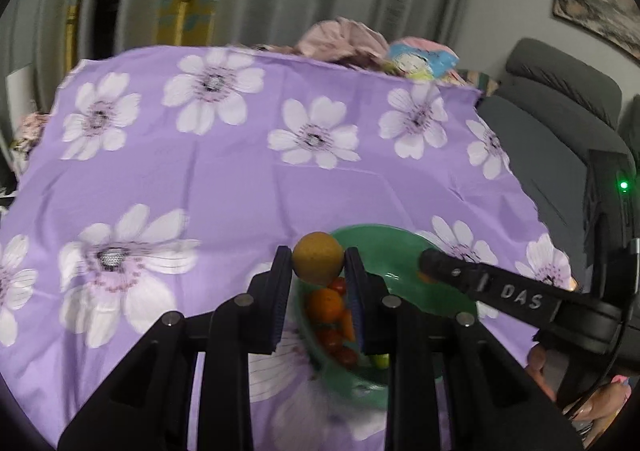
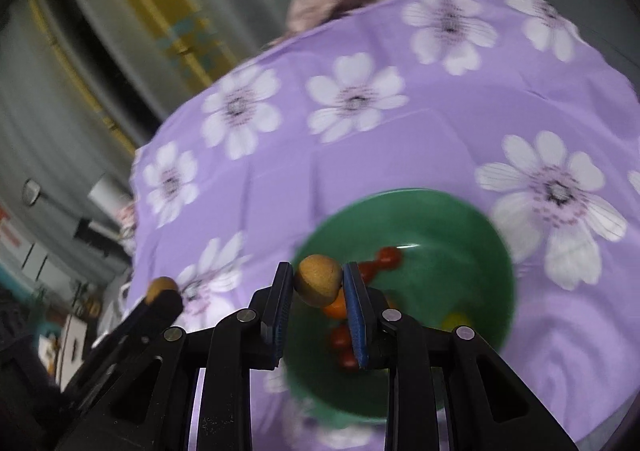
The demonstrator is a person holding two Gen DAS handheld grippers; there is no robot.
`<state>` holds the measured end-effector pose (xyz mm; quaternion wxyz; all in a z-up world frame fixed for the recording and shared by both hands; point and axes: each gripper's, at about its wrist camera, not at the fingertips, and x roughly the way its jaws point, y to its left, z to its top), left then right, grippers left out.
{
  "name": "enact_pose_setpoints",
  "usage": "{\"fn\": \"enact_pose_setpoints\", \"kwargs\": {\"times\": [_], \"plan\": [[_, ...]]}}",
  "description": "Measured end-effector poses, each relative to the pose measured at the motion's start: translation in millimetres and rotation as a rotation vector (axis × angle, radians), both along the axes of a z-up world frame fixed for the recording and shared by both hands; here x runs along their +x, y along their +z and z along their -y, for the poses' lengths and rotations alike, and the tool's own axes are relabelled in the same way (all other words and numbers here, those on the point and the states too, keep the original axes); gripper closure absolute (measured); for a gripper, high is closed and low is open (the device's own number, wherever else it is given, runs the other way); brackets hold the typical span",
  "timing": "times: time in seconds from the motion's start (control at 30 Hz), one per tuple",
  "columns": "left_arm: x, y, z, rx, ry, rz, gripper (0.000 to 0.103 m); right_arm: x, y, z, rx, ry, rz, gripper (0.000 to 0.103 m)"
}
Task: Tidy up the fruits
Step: 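Carry the yellow fruit with the right gripper over the bowl, then lower the yellow fruit into the bowl and open the right gripper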
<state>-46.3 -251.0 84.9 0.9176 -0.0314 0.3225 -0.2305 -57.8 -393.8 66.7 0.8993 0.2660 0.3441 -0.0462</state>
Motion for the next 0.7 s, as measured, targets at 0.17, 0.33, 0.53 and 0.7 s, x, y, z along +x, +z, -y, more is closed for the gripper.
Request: {"fn": "enact_pose_setpoints", "kwargs": {"times": [0.17,0.33,0.53,0.7], "plan": [[11,-16,31,0.025,-0.056,-0.042,0.076,2,-14,20,0.038,-0.031,-0.044,0.076],[20,-33,49,0.036,-0.083,-0.102,0.076,3,-25,32,0.038,-0.067,-0.089,0.076],[26,-48,59,0.059,-0.082,-0.142,0.076,5,-35,42,0.055,-0.079,-0.116,0.076],[31,-58,63,0.079,-0.081,-0.169,0.076,8,-41,43,0.04,-0.095,-0.151,0.076]]}}
